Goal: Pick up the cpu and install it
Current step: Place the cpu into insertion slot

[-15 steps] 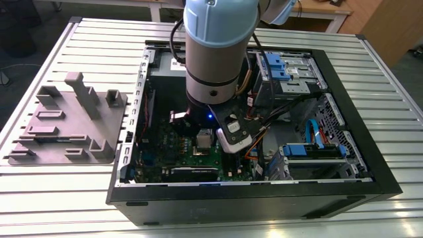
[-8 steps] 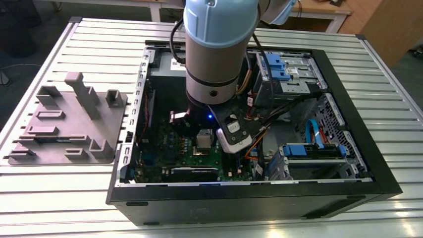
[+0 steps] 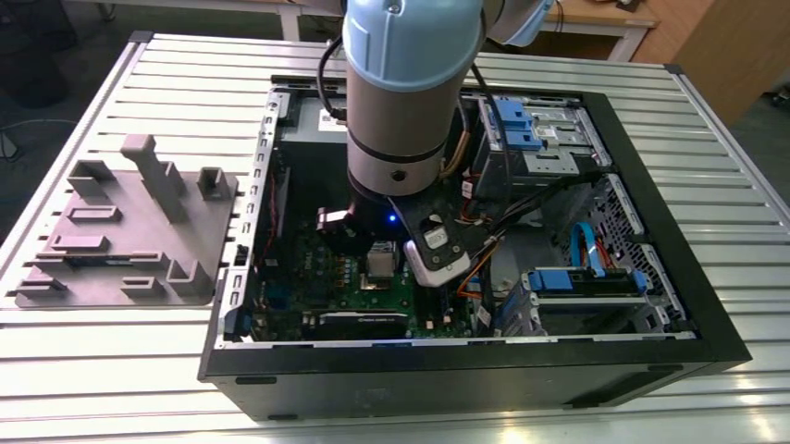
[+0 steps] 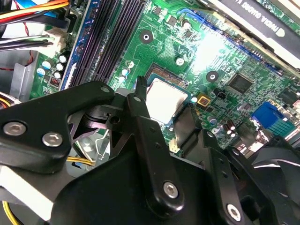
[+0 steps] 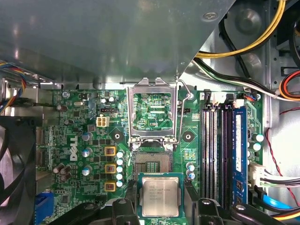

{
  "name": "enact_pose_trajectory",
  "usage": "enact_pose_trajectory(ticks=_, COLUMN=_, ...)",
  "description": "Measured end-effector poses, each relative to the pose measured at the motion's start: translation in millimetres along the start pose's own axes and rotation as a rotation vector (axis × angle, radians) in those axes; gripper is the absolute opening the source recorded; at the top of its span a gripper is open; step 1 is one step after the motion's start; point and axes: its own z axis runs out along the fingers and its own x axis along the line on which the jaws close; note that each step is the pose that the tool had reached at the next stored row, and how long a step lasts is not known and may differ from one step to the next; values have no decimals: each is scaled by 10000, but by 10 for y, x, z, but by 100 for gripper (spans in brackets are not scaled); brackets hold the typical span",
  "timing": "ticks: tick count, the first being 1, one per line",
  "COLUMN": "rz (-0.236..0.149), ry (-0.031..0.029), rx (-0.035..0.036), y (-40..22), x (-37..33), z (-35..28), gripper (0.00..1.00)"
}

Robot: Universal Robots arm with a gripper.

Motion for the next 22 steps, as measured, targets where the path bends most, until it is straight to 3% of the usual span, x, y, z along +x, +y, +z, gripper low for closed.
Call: enact_pose_trajectory(ticks=22, rz=3, ry=-1, rx=-1, y=-4, x=0, z=102, gripper=47)
